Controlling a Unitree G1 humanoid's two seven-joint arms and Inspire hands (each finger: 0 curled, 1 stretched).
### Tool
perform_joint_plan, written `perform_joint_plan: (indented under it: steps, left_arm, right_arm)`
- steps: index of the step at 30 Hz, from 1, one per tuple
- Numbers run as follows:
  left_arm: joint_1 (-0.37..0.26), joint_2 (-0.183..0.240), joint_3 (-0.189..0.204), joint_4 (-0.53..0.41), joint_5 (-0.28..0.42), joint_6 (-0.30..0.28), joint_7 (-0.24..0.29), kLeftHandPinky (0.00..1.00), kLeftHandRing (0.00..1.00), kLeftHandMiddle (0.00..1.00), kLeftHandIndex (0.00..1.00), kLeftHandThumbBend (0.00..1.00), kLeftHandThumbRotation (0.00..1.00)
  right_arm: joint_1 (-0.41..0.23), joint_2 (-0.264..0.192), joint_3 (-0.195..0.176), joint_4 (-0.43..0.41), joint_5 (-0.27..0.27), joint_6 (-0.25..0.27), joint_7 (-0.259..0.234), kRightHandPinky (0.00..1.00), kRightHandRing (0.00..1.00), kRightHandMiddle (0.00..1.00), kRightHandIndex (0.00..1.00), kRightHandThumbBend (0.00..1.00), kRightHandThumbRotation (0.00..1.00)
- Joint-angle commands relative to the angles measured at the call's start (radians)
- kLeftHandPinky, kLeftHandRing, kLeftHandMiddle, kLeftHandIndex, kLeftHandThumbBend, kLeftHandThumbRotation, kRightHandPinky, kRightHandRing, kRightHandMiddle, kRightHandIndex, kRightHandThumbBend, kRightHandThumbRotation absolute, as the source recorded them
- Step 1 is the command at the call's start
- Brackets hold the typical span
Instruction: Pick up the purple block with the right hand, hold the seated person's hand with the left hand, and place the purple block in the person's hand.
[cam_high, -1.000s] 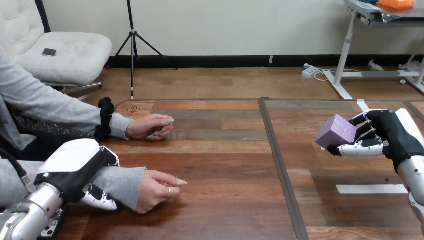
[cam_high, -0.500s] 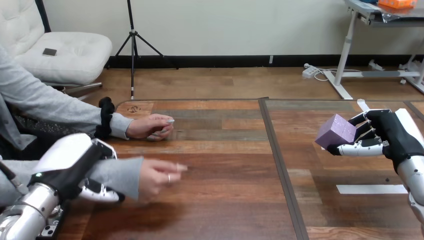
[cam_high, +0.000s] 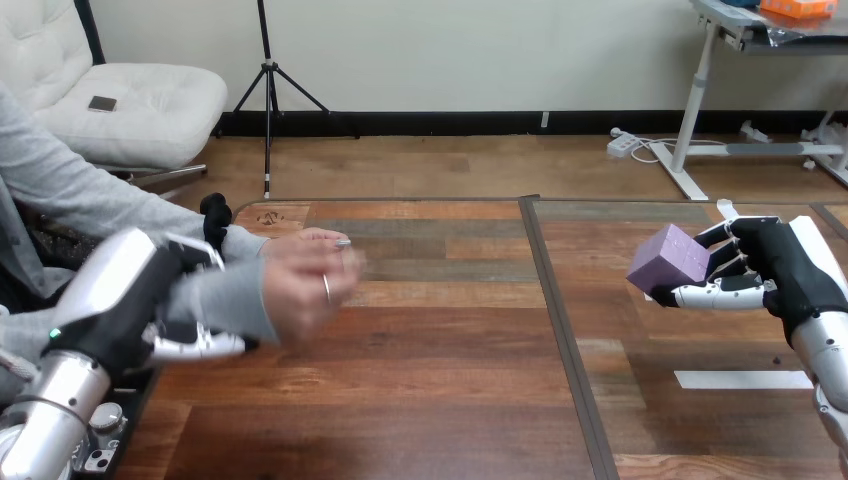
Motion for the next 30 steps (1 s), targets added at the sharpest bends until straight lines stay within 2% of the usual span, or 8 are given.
perform_joint_plan:
  steps: [1,14,22,30]
  left_arm:
    - [-0.036,-0.064,0.04,-0.046,-0.073,-0.059,0.025,0.15,0.18,0.25,0.28,0.55,0.0]
    - [-0.012,-0.111,0.075,-0.098,-0.083,-0.033,0.036,0.13,0.16,0.23,0.28,0.5,0.0]
    - [-0.01,-0.129,0.086,-0.111,-0.077,-0.052,0.039,0.13,0.16,0.23,0.28,0.47,0.0]
    - [-0.005,-0.137,0.084,-0.14,-0.077,-0.04,0.022,0.13,0.16,0.23,0.27,0.46,0.0]
  right_arm:
    - [-0.026,0.027,-0.025,-0.063,0.022,-0.041,-0.008,0.33,0.36,0.42,0.45,0.87,0.0]
    - [-0.015,0.043,-0.032,-0.086,0.032,-0.039,-0.004,0.28,0.33,0.41,0.45,0.87,0.0]
    - [-0.007,0.058,-0.041,-0.1,0.038,-0.044,-0.001,0.3,0.34,0.4,0.45,0.89,0.0]
    - [0.005,0.078,-0.05,-0.124,0.052,-0.059,0.013,0.35,0.38,0.42,0.44,0.89,0.0]
